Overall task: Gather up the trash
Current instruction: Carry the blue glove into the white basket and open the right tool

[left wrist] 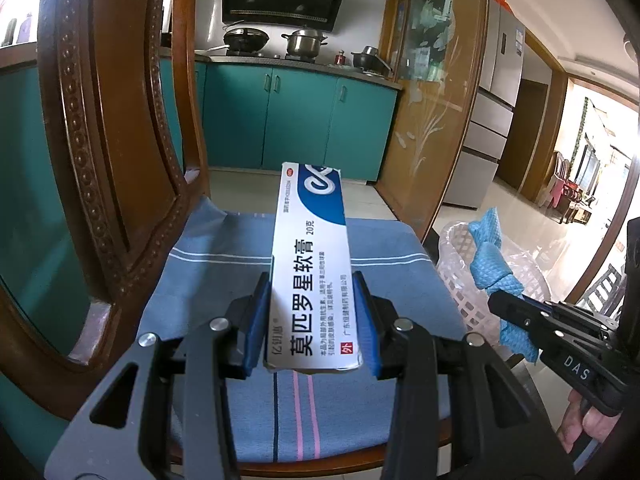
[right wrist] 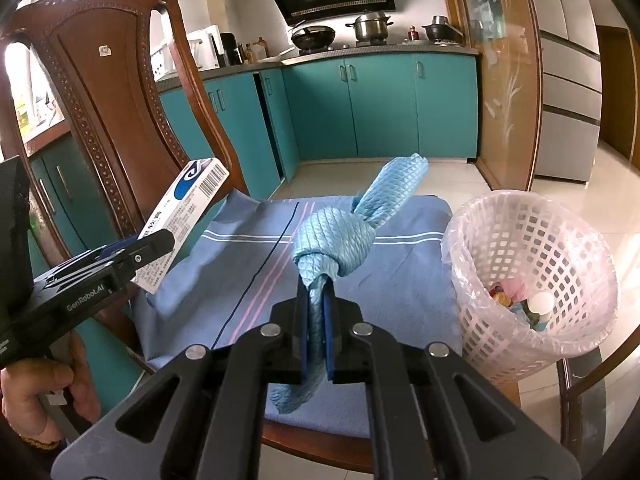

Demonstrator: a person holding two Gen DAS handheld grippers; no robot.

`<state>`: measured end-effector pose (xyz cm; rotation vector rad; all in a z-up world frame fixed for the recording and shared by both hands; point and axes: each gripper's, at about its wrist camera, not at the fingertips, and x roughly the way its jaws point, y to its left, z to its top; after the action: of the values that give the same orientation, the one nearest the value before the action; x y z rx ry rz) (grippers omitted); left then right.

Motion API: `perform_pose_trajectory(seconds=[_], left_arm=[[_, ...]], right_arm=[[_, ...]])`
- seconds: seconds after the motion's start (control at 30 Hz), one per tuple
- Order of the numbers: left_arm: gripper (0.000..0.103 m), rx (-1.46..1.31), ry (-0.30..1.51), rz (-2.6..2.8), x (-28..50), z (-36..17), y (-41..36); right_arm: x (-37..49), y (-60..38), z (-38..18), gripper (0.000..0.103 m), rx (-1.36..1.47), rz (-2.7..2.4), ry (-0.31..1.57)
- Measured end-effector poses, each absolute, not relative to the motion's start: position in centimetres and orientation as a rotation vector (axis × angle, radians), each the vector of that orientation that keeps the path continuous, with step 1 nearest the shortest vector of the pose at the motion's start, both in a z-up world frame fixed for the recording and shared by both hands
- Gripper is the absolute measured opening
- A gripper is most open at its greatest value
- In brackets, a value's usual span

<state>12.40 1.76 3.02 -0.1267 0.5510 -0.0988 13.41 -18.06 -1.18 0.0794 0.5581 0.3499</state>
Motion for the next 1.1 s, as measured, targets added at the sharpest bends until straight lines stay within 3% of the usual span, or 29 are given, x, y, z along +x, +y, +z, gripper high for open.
perform_pose_trajectory(seconds=[0.23, 0.43, 0.5, 0.53, 0.57, 0.63, 0.7, 0.77, 0.83, 1.1], left_arm=[[0.04, -0.126, 0.549, -0.103, 12.2, 3.1, 1.7], [0.04, -0.118, 0.56, -0.122, 12.4, 2.7, 1.0], [0.04, -0.105, 0.563, -0.139, 12.7, 2.6, 0.2], [0.04, -0.102, 0.566, -0.147, 12.8, 2.6, -0.2], [0.04, -0.103, 0.571, -0.164, 13.0, 2.6, -0.7], [0.041, -0.095, 0.575, -0.189, 13.2, 2.6, -1.9], [0.041, -0.086, 0.58, -0.228, 13.2, 2.7, -3.5], [0.041, -0.08, 0.584, -0.276, 13.2, 2.9, -5.5], [0.041, -0.059, 0.596, -0.34, 13.8, 3.1, -8.3], [0.043, -0.045, 0.629, -0.559, 21.1, 5.3, -21.6]], right_arm=[[13.5, -19.2, -0.4, 0.007, 0.102, 0.334, 0.526], [16.3, -28.3, 1.1, 0.01, 0.266, 0.139, 0.438], [18.0, -31.1, 0.0, 0.037, 0.322, 0.107, 0.467], [19.3, -32.7, -1.3, 0.066, 0.368, 0.105, 0.507], [19.7, -33.8, -2.1, 0.073, 0.405, 0.084, 0.519], [19.2, -36.2, -2.5, 0.073, 0.498, 0.041, 0.517], [16.3, -38.6, -1.3, 0.075, 0.603, 0.009, 0.385], [13.3, -40.1, -0.4, 0.089, 0.655, -0.057, 0.259], [11.2, -41.1, -0.1, 0.093, 0.679, -0.139, 0.171], [10.1, -43.0, -0.7, 0.093, 0.734, -0.219, 0.136]])
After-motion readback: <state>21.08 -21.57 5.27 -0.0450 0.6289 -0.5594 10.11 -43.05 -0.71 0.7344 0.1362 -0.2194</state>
